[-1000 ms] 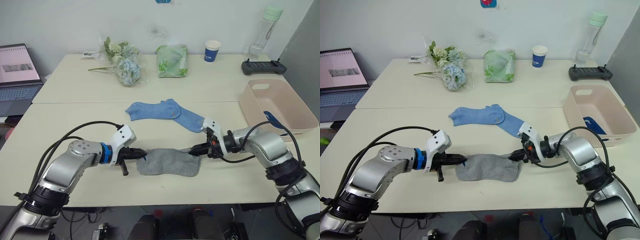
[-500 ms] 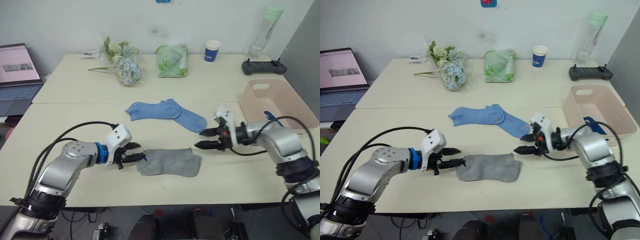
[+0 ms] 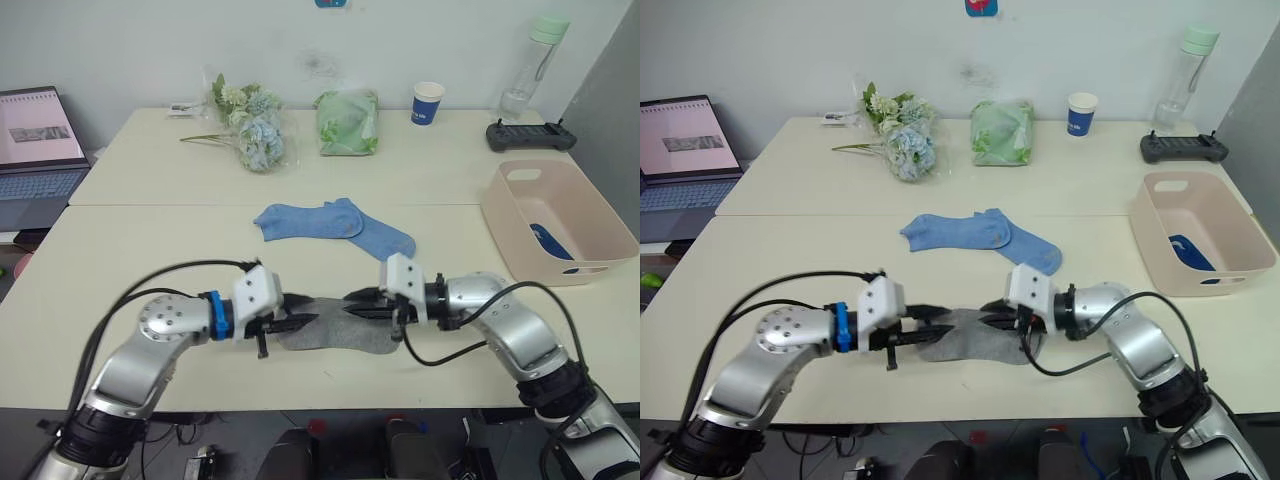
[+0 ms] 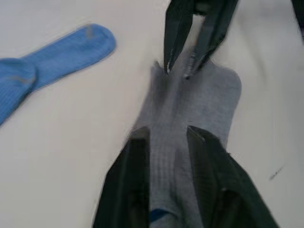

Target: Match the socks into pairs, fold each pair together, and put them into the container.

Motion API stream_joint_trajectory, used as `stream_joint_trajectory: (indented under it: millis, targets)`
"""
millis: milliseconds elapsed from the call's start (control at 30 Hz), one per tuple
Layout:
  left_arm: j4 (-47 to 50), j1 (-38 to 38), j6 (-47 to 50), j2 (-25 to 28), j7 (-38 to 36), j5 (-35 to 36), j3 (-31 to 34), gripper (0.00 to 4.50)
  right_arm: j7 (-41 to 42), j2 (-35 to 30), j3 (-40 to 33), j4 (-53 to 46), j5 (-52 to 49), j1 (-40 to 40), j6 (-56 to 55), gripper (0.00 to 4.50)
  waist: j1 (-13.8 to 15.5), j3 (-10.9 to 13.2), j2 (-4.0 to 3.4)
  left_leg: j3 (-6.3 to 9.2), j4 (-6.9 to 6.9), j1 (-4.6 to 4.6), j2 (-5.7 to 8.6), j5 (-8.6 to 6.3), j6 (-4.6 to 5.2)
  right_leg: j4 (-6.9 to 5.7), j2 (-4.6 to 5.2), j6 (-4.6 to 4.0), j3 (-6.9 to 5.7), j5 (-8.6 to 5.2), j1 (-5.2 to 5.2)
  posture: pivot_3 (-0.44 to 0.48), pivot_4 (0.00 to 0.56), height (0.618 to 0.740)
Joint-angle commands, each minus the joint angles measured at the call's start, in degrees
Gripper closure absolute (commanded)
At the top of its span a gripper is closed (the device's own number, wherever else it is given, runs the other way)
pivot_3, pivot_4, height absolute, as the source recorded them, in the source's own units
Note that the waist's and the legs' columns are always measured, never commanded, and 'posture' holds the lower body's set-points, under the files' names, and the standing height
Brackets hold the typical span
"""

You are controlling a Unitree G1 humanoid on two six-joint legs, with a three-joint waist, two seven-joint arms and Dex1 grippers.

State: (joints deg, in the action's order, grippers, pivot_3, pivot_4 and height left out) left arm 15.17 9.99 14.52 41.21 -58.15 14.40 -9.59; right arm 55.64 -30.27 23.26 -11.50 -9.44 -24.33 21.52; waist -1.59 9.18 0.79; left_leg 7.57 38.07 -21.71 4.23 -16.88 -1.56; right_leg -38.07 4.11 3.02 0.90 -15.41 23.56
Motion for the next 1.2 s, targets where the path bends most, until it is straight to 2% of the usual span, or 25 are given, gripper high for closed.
stream_joint_trajectory:
  millis: [33, 100, 233, 367, 433, 600, 633, 733, 933, 1033, 1100, 1200]
  targets:
    - [-2.63, -0.09, -2.84, 0.42, -0.61, -3.31, -1.88, 4.49, -0.26, -1.32, 2.34, 3.90, 5.41, 0.84, -5.60, 4.50, 0.00, 0.00, 0.00, 0.01, 0.00, -0.01, 0.00, 0.00, 0.00, 0.00, -0.01, 0.00, -0.01, 0.00, 0.00, 0.000, 0.150, 0.740]
    - [-4.64, -0.05, -3.72, 0.26, -0.23, -4.39, -2.01, 4.49, -0.75, -0.94, 1.54, 5.34, 5.47, 1.31, -5.62, 4.50, 0.00, 0.00, 0.00, 0.00, 0.00, 0.00, 0.00, 0.00, 0.00, -0.01, -0.02, 0.00, 0.00, 0.00, 0.01, 0.000, 0.150, 0.740]
    - [-9.38, 0.09, -6.78, 2.52, -0.68, -7.31, -1.04, 4.49, 1.36, -5.01, 0.44, 6.38, 6.76, 3.43, -8.24, 4.50, 0.01, -0.01, 0.00, 0.01, 0.00, 0.04, -0.02, 0.00, 0.00, -0.02, -0.03, 0.00, -0.01, 0.00, -0.02, 0.000, 0.150, 0.740]
    - [-10.09, -0.18, -7.15, 3.46, -1.98, -5.43, 0.87, 4.49, 3.78, -9.08, -2.52, 5.99, 5.40, 5.29, -10.12, 4.50, 0.15, -0.04, 0.01, 0.02, -0.02, 0.28, 0.01, -0.01, 0.03, 0.08, -0.03, 0.01, -0.02, -0.01, -0.31, 0.000, 0.150, 0.740]
    - [-9.66, 0.08, -6.32, 2.47, -1.46, -3.65, 2.28, 4.49, 5.83, -10.13, -4.78, 3.97, 1.94, 5.96, -7.98, 4.50, 0.13, -0.04, 0.01, 0.00, -0.03, 0.38, 0.01, -0.03, 0.06, 0.06, -0.03, 0.02, 0.00, -0.01, -0.40, 0.000, 0.150, 0.740]
    - [-3.97, -0.83, -3.69, 0.71, -0.16, 2.09, 6.69, 4.49, 2.59, -8.00, -15.09, -5.09, -13.25, 6.88, 10.47, 4.50, 0.04, -0.03, 0.02, 0.03, -0.04, 0.30, -0.06, -0.02, 0.04, 0.02, -0.02, 0.01, 0.01, -0.01, -0.31, 0.000, 0.150, 0.740]
    - [-2.92, -1.29, -3.55, 0.38, 0.63, 2.89, 7.92, 4.50, 1.89, -8.46, -16.12, -6.14, -14.28, 7.43, 13.20, 4.32, 0.01, -0.03, 0.02, 0.03, -0.04, 0.29, -0.08, -0.02, 0.04, 0.03, -0.02, 0.01, 0.02, -0.01, -0.30, 0.000, 0.150, 0.740]
    - [0.13, -3.56, -2.23, 0.43, 1.83, 4.28, 10.12, 3.90, -2.12, -8.88, -17.19, -7.29, -12.78, 9.20, 16.32, 3.55, 0.10, -0.03, 0.02, 0.07, -0.06, 0.29, -0.08, -0.03, 0.04, 0.06, -0.01, 0.01, 0.04, -0.01, -0.31, 0.000, 0.150, 0.740]
    - [5.91, -7.14, 0.32, 0.09, 4.60, 4.75, 11.76, 1.96, -5.49, -8.72, -13.41, -8.01, -8.72, 12.25, 17.08, 1.41, 0.13, -0.03, 0.02, 0.01, -0.08, 0.30, -0.05, -0.03, 0.05, 0.05, 0.01, 0.01, 0.04, -0.01, -0.31, 0.000, 0.150, 0.740]
    - [6.57, -7.68, 0.46, 0.10, 5.23, 4.18, 11.36, 1.04, -6.43, -7.87, -11.36, -7.82, -7.87, 12.73, 17.40, 1.40, 0.10, -0.03, 0.02, -0.01, -0.08, 0.33, -0.08, -0.03, 0.05, 0.02, -0.01, 0.01, 0.04, -0.01, -0.32, 0.000, 0.150, 0.740]
    - [6.64, -7.36, 0.06, -0.18, 5.76, 3.91, 11.05, 1.04, -6.64, -6.62, -10.72, -7.35, -7.85, 12.44, 17.12, 1.40, 0.10, -0.04, 0.02, -0.03, -0.08, 0.34, -0.07, -0.03, 0.04, 0.03, -0.01, 0.01, 0.05, -0.01, -0.32, 0.000, 0.150, 0.740]
    - [7.30, -6.66, 0.70, -0.36, 5.93, 4.57, 10.76, 1.00, -5.95, -5.67, -11.65, -8.84, -10.78, 12.15, 20.64, 2.02, 0.10, -0.04, 0.03, -0.02, -0.08, 0.35, -0.07, -0.03, 0.04, 0.04, -0.02, 0.01, 0.04, -0.01, -0.33, 0.000, 0.150, 0.740]
